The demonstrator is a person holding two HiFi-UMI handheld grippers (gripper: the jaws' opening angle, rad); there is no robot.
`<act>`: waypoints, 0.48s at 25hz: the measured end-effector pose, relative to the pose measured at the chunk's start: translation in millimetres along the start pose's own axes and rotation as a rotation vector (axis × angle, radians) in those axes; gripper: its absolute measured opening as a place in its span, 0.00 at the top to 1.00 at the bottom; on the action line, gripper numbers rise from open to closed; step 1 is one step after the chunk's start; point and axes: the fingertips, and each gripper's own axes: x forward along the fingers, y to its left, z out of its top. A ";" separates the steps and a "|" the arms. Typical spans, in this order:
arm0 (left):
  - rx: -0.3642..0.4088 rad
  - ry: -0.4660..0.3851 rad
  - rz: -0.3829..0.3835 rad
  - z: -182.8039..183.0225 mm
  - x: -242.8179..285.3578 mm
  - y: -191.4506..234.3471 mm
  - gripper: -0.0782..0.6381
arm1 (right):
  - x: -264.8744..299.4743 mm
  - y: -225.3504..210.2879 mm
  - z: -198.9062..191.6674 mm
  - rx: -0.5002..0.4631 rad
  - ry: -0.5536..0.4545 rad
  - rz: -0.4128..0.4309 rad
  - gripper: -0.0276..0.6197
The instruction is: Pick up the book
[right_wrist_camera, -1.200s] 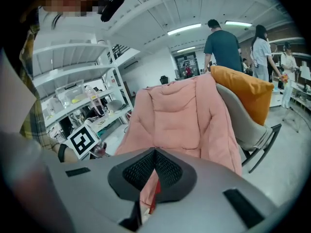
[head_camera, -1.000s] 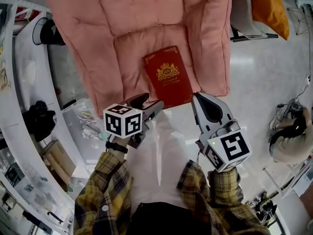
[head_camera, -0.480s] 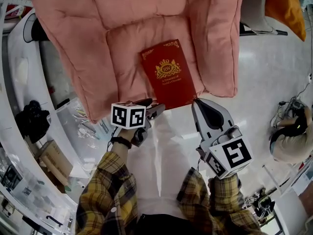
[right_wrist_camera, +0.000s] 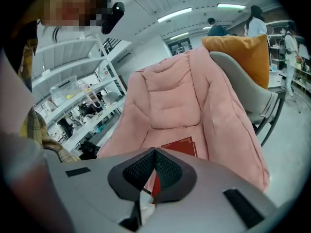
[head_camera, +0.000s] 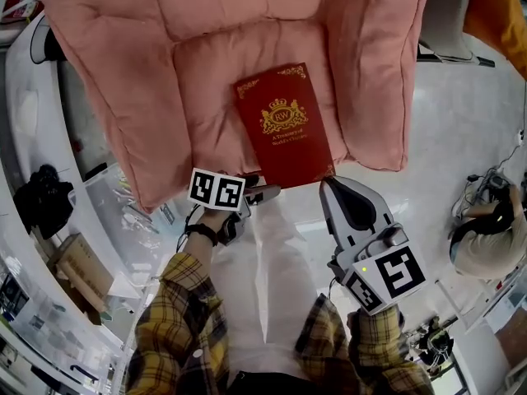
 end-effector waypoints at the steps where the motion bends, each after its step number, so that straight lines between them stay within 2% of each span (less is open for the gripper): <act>1: -0.003 0.012 -0.017 -2.6 3.2 0.9 0.42 | 1.2 0.3 -2.5 0.004 0.004 0.003 0.94; 12: -0.038 0.063 -0.157 -10.9 42.7 8.9 0.39 | 9.1 -6.7 -19.2 0.056 0.027 0.020 0.94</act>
